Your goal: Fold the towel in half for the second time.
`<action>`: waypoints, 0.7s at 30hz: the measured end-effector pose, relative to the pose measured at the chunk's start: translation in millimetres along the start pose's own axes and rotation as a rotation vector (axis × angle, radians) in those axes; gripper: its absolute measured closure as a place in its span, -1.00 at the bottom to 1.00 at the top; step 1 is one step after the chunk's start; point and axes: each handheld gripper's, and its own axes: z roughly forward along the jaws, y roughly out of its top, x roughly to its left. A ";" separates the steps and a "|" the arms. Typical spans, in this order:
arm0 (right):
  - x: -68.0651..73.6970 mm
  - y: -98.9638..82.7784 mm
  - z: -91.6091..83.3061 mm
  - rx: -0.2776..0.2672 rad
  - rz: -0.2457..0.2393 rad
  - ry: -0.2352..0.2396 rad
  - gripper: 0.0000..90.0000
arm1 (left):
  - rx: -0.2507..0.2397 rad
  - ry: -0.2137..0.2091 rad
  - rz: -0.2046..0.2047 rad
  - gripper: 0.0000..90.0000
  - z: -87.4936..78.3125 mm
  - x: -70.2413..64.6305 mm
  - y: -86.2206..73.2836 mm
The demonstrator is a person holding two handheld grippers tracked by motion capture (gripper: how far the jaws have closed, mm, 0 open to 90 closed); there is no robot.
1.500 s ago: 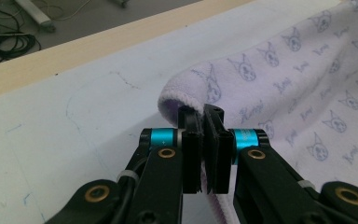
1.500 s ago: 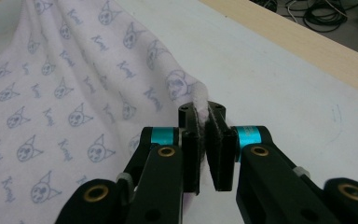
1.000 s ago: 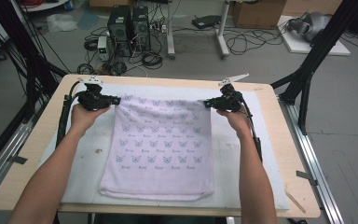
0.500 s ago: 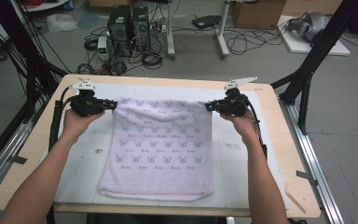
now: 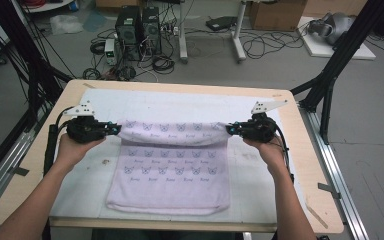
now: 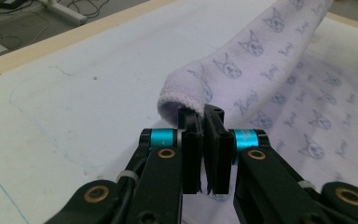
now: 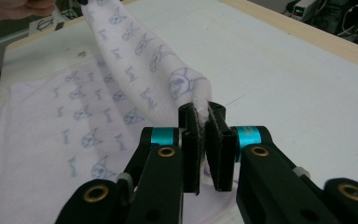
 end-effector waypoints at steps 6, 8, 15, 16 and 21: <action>22.2 -11.0 -7.4 -0.002 -0.033 0.021 0.89 | 0.002 -0.026 0.013 0.90 -10.3 -20.3 -21.1; 29.9 -15.4 -10.2 0.003 -0.046 0.021 0.89 | 0.000 -0.043 0.011 0.90 -13.3 -26.9 -30.3; 61.1 -41.1 -14.1 0.015 -0.070 0.060 0.89 | 0.010 -0.059 0.008 0.90 -25.5 -46.9 -61.9; 64.7 -45.9 -14.0 0.017 -0.068 0.067 0.89 | 0.019 -0.060 0.016 0.90 -26.6 -48.7 -65.6; 76.7 -71.7 -10.2 0.053 -0.056 0.096 0.85 | 0.070 -0.076 0.011 0.84 -29.9 -56.9 -82.7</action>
